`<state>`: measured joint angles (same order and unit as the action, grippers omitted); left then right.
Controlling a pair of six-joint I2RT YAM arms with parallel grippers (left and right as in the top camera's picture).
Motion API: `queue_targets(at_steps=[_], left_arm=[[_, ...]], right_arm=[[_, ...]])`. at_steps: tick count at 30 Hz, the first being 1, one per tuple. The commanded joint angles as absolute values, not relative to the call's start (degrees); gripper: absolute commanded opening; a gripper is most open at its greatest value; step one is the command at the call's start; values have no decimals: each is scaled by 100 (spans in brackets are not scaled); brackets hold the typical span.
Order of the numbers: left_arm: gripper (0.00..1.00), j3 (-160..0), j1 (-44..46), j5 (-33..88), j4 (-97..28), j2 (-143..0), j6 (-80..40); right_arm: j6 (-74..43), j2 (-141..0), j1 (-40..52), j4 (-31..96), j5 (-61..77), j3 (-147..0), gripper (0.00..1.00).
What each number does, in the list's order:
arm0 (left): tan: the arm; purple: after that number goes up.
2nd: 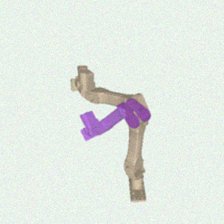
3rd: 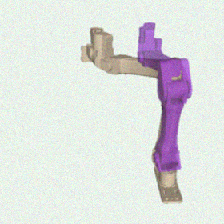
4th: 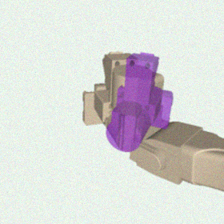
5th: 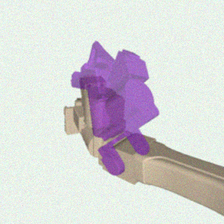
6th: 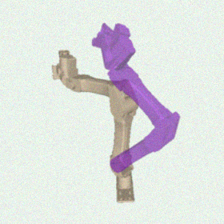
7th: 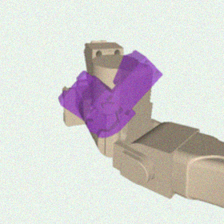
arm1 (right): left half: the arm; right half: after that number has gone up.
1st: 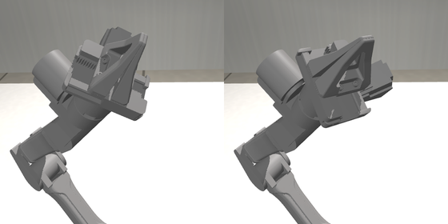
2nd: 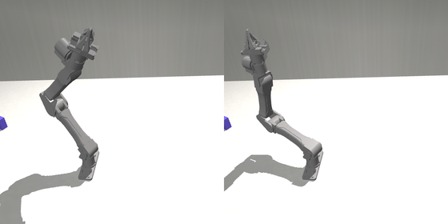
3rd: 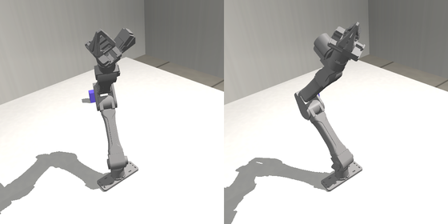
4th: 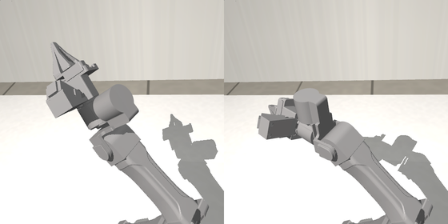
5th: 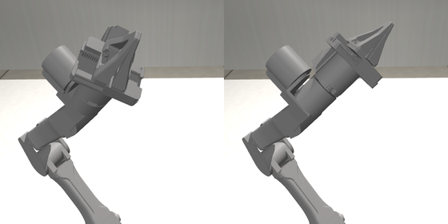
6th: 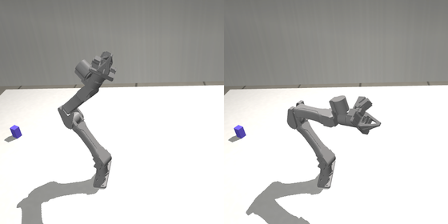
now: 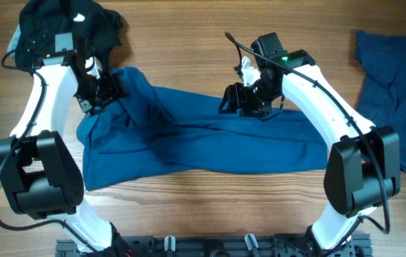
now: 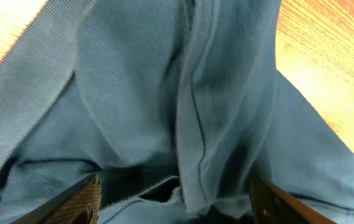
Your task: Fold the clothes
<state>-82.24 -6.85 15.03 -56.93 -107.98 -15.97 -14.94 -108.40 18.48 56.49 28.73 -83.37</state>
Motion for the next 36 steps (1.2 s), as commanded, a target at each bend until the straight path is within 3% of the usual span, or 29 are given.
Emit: queue_targets(at_steps=[1, 9, 25, 26, 27, 30, 36], left_arm=[[76, -8117, -427, 1756, -5837, -10704, -1584], [78, -8055, -99, 1752, -5500, -10849, -1594], [69, -8055, -113, 1671, -5155, -11441, -1702], [64, -8055, -113, 1673, -5137, -11441, -1702], [50, -8055, -113, 1673, -5122, -11441, -1702], [31, -8055, -113, 1673, -5124, -11441, -1702], [4, -8058, -113, 1671, -5168, -11441, -1699]], right_arm=[[-1516, -10746, 1892, 5686, 2991, -8289, 68], [-1514, -10746, 1892, 5706, 3009, -8289, 68], [-1498, -10746, 1890, 5701, 3004, -8289, 68], [-1500, -10746, 1890, 5701, 3004, -8289, 68], [-1500, -10746, 1890, 5701, 3004, -8289, 68], [-1498, -10746, 1890, 5693, 3004, -8289, 68], [-1498, -10746, 1890, 5699, 3004, -8289, 68]])
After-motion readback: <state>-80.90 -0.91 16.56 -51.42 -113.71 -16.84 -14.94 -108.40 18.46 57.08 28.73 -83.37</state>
